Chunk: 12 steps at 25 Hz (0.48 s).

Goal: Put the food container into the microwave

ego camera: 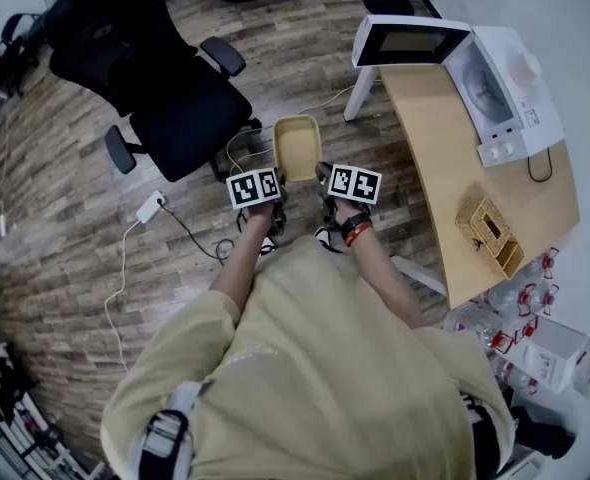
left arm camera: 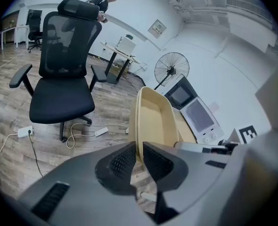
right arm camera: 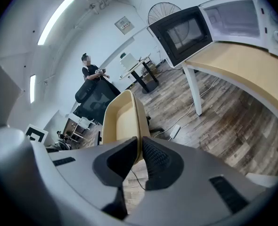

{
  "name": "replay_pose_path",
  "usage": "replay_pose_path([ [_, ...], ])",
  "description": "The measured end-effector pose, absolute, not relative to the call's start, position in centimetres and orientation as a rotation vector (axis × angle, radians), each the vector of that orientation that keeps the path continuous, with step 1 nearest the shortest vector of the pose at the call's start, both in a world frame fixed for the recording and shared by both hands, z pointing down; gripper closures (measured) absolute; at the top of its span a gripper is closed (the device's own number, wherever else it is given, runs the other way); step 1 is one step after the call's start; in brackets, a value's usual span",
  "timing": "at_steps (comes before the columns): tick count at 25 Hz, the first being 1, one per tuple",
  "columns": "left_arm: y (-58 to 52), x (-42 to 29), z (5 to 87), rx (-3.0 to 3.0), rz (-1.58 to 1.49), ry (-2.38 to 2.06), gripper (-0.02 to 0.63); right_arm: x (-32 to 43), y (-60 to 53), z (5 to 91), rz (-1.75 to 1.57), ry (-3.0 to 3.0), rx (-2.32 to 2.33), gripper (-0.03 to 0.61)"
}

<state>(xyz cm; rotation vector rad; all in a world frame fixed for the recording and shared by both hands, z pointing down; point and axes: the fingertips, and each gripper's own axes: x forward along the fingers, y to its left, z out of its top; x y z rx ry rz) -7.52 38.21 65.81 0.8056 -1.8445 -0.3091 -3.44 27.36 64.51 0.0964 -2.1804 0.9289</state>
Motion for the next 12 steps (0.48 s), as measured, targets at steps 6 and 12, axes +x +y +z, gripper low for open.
replay_pose_path([
  [6,35.0,-6.1,65.6,0.804,-0.307,-1.846,0.551,-1.5,24.2,64.4,1.004,-2.185,0.09,0.52],
  [12,31.3,-3.6,65.5,0.838,-0.251,-1.842,0.551,1.2,20.7,64.6,0.989,-2.198,0.134,0.522],
])
